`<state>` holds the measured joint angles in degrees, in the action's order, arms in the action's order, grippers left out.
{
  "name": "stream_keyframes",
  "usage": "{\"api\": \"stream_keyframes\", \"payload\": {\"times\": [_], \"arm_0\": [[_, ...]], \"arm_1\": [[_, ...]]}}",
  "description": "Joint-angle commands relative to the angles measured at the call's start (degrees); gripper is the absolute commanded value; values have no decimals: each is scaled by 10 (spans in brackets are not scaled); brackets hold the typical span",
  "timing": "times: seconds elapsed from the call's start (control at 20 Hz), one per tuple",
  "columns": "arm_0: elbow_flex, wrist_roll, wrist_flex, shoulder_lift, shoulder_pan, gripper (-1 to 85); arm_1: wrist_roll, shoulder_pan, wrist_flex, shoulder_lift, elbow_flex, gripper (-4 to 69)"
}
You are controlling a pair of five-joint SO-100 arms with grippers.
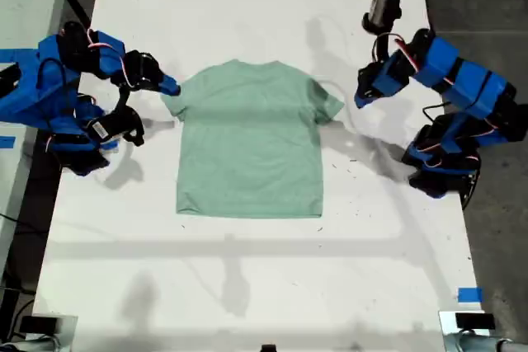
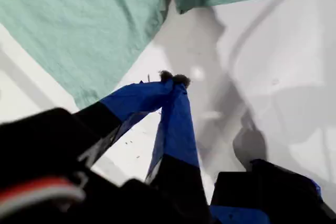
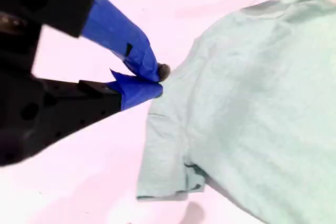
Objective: Fold tshirt
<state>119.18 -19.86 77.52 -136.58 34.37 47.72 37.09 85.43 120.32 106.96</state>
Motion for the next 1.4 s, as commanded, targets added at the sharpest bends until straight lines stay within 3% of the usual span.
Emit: {"api": "stream_keyframes", "payload": {"times": [0.0, 0.15, 0.3, 0.5, 0.95, 1.15, 1.35], "arm_0": [[-131, -55, 54, 80, 39, 4], [-223, -92, 96, 158, 61, 15], [-246, -105, 105, 174, 76, 23], [-241, -110, 105, 170, 83, 31], [-226, -105, 96, 172, 69, 32], [-220, -102, 94, 171, 68, 32], [-208, -101, 86, 171, 69, 32]], "arm_1": [[58, 36, 30, -58, -105, -12], [101, 62, 62, -117, -193, 29], [133, 70, 90, -166, -266, 162], [160, 72, 64, -182, -258, 319], [228, 124, -202, -315, -77, 323], [241, 149, -258, -410, -86, 317], [265, 169, -250, -453, -124, 280]]}}
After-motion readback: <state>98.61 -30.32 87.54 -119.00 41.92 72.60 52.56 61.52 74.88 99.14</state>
